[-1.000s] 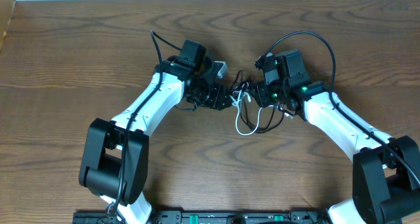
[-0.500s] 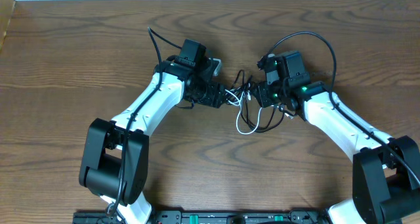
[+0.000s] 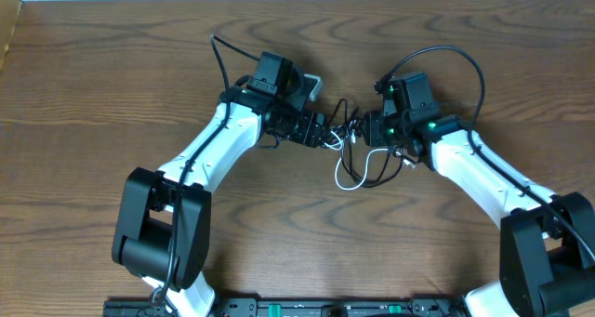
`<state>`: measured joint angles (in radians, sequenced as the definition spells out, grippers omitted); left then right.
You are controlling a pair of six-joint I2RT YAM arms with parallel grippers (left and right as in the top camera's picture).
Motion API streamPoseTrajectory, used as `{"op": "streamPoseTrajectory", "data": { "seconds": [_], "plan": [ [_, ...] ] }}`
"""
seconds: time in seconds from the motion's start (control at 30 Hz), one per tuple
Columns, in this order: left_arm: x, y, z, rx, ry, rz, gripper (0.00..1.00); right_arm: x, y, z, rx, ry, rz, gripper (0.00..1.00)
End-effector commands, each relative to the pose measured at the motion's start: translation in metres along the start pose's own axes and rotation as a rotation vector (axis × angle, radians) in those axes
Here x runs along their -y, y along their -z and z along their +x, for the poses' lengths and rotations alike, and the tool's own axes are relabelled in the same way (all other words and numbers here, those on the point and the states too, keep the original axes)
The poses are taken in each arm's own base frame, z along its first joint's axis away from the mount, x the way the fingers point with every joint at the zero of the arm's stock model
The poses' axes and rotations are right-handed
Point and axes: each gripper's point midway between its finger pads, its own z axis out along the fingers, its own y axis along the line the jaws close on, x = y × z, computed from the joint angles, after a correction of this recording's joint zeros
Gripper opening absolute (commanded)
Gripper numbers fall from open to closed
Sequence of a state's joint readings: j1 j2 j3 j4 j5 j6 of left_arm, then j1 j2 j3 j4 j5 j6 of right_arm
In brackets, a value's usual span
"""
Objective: Untangle cables
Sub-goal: 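Grasp cable strands with both grippers inside the bundle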
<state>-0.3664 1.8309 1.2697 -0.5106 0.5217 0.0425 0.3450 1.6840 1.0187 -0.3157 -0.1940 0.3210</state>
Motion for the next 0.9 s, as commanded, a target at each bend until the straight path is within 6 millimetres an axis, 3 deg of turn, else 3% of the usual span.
{"op": "streamPoseTrajectory", "data": {
  "seconds": [0.0, 0.2, 0.43, 0.6, 0.73, 0.87],
  "plan": [
    [0.004, 0.004, -0.007, 0.023, -0.028, 0.009, 0.73, -0.014, 0.012, -0.018, 0.021, -0.067, -0.128, 0.43],
    [-0.001, -0.005, -0.001, -0.004, -0.014, 0.009, 0.70, -0.034, 0.027, -0.032, 0.015, -0.154, -0.277, 0.44],
    [0.006, -0.009, 0.002, -0.016, -0.015, 0.046, 0.68, -0.064, 0.031, -0.018, -0.061, -0.167, -0.389, 0.44],
    [0.020, -0.013, 0.008, -0.041, -0.033, 0.068, 0.68, -0.060, 0.022, -0.005, -0.093, -0.179, -0.308, 0.41],
    [0.026, -0.016, 0.009, -0.047, -0.048, 0.075, 0.69, -0.051, 0.013, 0.004, -0.113, -0.199, -0.241, 0.34],
    [0.029, -0.017, 0.011, -0.054, -0.054, 0.078, 0.68, -0.046, 0.005, 0.008, -0.123, -0.199, -0.208, 0.14]
  ]
}}
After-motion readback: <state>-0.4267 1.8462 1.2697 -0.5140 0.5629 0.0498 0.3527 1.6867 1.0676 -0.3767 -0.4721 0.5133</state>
